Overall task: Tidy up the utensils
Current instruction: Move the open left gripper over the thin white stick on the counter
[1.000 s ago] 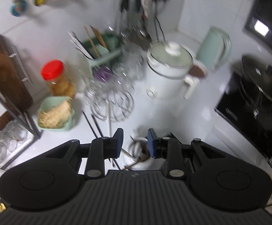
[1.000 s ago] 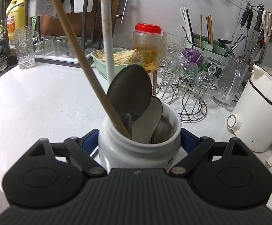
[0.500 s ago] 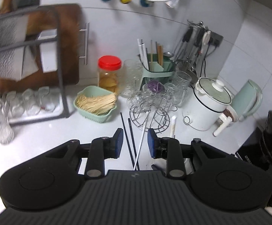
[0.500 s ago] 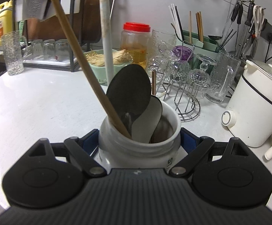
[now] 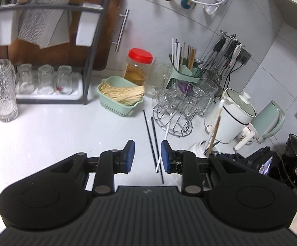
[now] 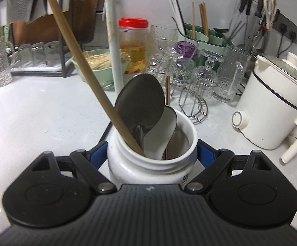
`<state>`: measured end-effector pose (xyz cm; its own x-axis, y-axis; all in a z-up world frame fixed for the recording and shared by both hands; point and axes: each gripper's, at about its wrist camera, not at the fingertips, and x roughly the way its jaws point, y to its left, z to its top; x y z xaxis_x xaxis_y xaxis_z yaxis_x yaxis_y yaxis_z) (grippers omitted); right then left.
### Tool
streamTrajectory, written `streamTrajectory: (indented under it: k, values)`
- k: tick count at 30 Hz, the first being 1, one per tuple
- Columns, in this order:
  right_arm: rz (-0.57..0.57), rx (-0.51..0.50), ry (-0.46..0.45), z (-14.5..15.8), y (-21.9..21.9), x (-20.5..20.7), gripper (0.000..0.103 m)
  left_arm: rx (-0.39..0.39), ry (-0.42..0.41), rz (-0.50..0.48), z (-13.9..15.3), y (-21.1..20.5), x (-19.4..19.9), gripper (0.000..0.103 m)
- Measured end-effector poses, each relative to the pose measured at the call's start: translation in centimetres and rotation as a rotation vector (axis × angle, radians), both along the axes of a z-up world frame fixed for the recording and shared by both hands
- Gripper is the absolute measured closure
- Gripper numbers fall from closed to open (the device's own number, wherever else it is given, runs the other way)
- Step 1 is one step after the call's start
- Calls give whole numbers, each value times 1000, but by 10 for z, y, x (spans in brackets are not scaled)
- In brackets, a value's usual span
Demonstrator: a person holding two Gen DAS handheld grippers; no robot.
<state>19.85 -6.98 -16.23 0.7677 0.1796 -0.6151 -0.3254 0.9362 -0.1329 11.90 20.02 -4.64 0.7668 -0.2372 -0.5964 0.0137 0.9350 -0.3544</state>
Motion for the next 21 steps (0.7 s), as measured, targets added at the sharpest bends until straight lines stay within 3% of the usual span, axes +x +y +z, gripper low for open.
streamTrajectory:
  k: [6, 13, 21]
  values:
    - [-44, -3, 2, 0, 0, 4, 11, 21, -9, 0, -22, 11, -7, 71]
    - [-98, 1, -4, 0, 0, 10, 11, -50, 4, -12, -49, 21, 0, 71]
    - [-163, -3, 2, 0, -2, 24, 11, -68, 30, -55, -60, 23, 24, 71]
